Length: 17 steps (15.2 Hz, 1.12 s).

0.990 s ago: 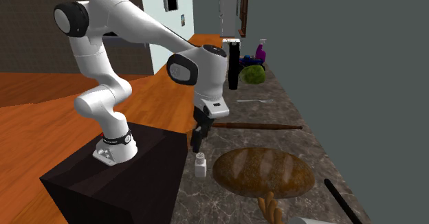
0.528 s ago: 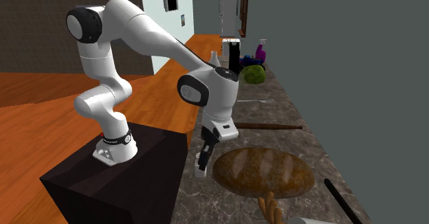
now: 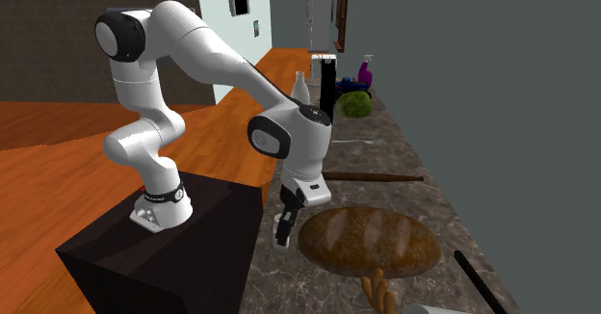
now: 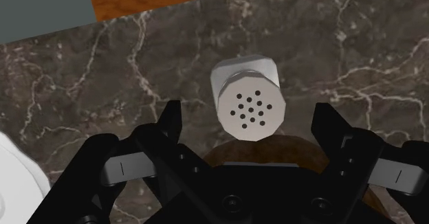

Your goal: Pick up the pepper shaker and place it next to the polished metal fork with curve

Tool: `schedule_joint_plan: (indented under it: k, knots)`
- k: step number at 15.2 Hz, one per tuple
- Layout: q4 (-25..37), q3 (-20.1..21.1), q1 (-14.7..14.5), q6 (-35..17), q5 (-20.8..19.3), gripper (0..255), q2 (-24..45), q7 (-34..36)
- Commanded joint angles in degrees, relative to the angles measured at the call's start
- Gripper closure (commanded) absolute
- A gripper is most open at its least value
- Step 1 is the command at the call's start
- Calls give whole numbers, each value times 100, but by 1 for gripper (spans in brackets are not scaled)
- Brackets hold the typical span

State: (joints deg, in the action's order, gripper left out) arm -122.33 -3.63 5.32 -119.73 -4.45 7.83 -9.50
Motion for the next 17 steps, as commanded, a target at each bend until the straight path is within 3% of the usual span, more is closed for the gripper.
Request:
schedule_joint_plan:
  k: [1,4,5,14,17]
  knots:
    - [-1,0,0,-4,0,0,3,0]
    - [0,0,0,-3,0,0,2,0]
    - [0,0,0,-3,0,255,2,0]
    - [-1,0,0,-4,0,255,3,0]
    - [88,1,-3,211,1,255,-124,-11]
